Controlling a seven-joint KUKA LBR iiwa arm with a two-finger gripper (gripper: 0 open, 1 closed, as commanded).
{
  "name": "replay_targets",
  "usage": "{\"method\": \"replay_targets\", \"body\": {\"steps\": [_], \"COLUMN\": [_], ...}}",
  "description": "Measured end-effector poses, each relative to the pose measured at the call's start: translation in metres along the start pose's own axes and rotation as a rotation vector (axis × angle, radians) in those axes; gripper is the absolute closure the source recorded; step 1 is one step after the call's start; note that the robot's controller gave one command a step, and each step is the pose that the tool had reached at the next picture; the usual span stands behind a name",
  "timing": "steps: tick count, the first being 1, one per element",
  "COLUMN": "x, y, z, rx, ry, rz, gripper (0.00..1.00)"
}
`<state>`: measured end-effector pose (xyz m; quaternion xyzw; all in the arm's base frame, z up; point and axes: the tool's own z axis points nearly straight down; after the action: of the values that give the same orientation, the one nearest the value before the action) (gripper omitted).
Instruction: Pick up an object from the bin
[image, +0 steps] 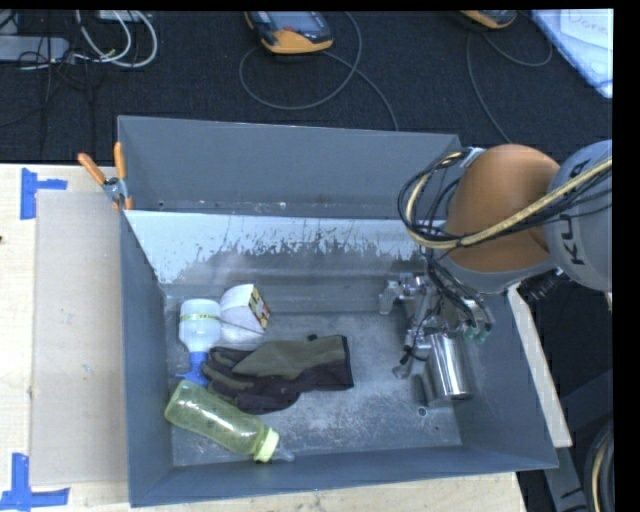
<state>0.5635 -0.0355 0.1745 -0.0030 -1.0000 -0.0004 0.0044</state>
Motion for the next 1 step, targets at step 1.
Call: {"method": "replay_targets", "body": {"steps": [1], "x": [-0.0014], "y": [0.0001], "z": [-0.0047], "rx": [0.0], "ry": [-0.008], "rz": [-0.001], "gripper": [0.0]}}
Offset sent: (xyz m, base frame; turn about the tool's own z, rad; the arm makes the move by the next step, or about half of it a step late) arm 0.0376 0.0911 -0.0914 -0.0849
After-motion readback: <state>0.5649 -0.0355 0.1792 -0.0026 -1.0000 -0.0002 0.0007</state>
